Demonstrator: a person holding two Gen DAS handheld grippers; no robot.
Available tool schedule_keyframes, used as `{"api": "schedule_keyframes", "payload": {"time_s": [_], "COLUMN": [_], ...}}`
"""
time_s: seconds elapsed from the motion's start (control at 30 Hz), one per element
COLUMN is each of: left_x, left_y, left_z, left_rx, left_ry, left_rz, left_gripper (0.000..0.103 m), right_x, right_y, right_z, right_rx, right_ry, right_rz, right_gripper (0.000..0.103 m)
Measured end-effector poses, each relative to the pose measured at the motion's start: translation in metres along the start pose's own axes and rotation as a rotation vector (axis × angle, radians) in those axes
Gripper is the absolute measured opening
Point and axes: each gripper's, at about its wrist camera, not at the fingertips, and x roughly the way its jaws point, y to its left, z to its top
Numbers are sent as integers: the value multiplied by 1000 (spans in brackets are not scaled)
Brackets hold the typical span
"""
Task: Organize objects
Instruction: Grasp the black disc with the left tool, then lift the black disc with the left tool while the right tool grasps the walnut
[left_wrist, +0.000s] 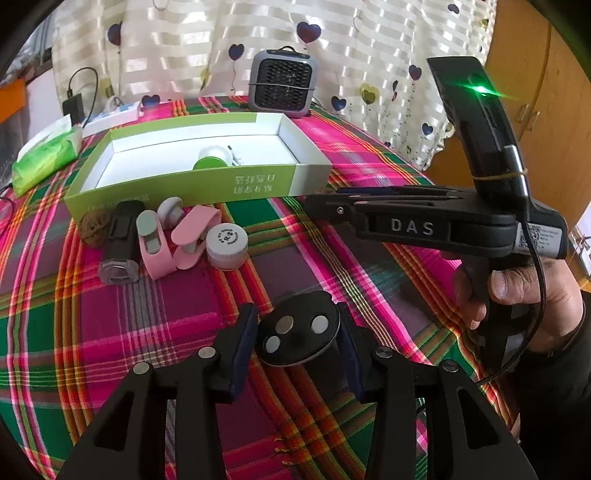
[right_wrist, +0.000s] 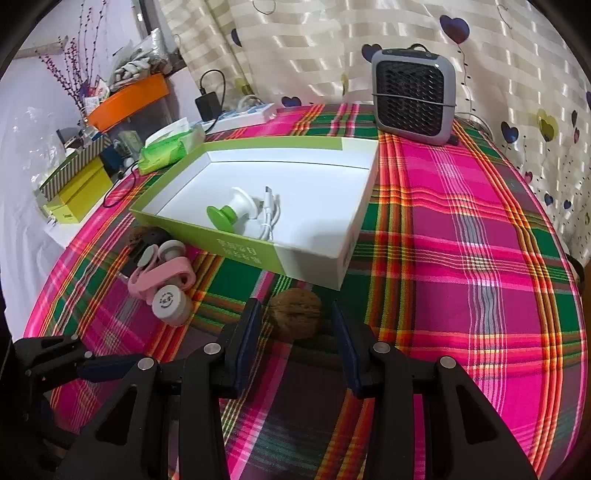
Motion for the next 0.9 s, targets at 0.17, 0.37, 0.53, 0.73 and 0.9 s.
{"api": "schedule_keyframes", "payload": {"time_s": [0.17,0.37,0.53,0.73,0.9], "left_x": [-2,-6,-6,-8,-13], "left_y": [-2,-3,-1,5,14], "left_z": [0,1,1,5,12], "left_rx": [12,30,25,4,-25], "left_ry": [-14,-30,-32,-47,-73], "left_rz": [-22,-26,-28,-10,22], "left_gripper": [30,26,26,26,26], "right_x": [1,0,-3,-9,-20], "right_y": [1,1,4,8,17], "right_z": [0,-1,-1,-5,-8], "right_rx": [-3,-6,-25,-37,-51], "right_ry": [2,-4,-15,-29,-55], "right_rz": [-4,-7,-12,-14,-3], "right_gripper": [40,33,33,33,33]}}
